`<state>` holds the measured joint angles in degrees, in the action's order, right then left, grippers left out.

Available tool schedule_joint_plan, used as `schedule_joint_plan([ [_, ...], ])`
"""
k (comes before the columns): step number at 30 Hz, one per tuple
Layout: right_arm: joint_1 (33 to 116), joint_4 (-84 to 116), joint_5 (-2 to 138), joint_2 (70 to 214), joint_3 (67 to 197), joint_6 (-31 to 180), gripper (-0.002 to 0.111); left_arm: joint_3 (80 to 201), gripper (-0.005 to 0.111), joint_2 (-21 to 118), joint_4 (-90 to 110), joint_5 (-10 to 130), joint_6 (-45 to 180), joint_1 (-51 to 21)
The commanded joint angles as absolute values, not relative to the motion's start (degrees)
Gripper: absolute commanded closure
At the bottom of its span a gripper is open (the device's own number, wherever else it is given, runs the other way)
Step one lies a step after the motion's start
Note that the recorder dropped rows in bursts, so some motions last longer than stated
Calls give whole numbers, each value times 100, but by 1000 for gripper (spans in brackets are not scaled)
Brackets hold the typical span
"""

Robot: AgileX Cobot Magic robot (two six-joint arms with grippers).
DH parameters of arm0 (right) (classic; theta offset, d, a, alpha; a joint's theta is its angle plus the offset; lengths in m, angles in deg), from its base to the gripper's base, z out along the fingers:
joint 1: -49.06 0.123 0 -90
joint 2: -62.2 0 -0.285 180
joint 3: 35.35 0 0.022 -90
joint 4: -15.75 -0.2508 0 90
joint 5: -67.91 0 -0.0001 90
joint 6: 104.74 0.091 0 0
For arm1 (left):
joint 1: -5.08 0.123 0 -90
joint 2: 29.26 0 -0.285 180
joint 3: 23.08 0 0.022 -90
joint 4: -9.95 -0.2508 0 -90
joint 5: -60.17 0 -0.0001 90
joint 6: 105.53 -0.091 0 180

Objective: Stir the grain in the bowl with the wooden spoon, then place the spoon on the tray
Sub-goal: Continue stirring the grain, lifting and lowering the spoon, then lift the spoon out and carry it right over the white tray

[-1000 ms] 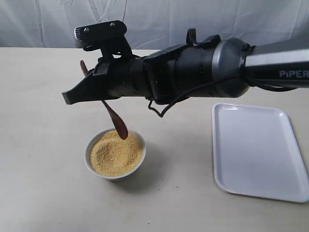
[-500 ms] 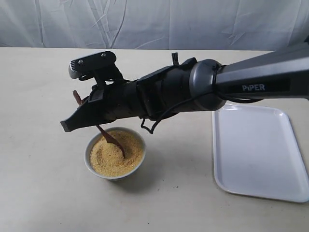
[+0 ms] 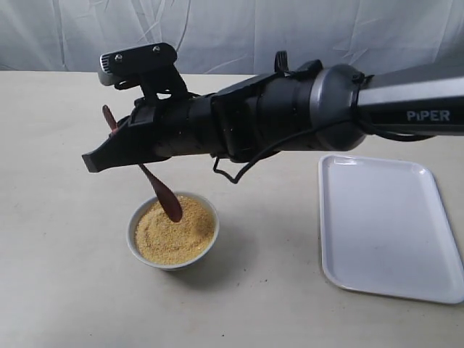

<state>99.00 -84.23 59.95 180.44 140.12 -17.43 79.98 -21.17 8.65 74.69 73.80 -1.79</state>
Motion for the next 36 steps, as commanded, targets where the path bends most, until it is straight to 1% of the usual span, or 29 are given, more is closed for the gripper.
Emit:
schedule_joint_plan([
  [1, 9903, -8420, 6128, 18059, 14031, -1756, 109, 7970, 107, -2147, 863, 7389, 7388, -179],
  [6, 9903, -8420, 6021, 17888, 14031, -1447, 109, 7970, 107, -2147, 863, 7389, 7388, -179],
  [15, 9874, -8420, 6083, 17051, 14011, -1119, 109, 7970, 107, -2147, 863, 7389, 7388, -179],
  [18, 9713, -8420, 5760, 16873, 13918, -1083, 109, 7970, 107, -2147, 863, 7389, 7388, -179],
  [20, 9526, -7885, 5322, 16831, 13851, -1083, 109, 7970, 107, -2147, 863, 7389, 7388, -179],
  [22, 9233, -6629, 4677, 16833, 13847, -515, 109, 7970, 107, -2147, 863, 7389, 7388, -179],
  [25, 8692, -4823, 4068, 16833, 13914, 1349, 109, 7970, 107, -2147, 863, 7389, 7388, -179],
  [28, 8011, -3585, 3560, 16829, 13939, 3075, 109, 7970, 107, -2147, 863, 7389, 7388, -179],
  [31, 7309, -3064, 2968, 16829, 13939, 3975, 109, 7970, 107, -2147, 863, 7389, 7388, -179],
  [36, 6060, -3029, 2283, 16855, 13876, 4260, 109, 7970, 107, -2147, 863, 7389, 7388, -179],
])
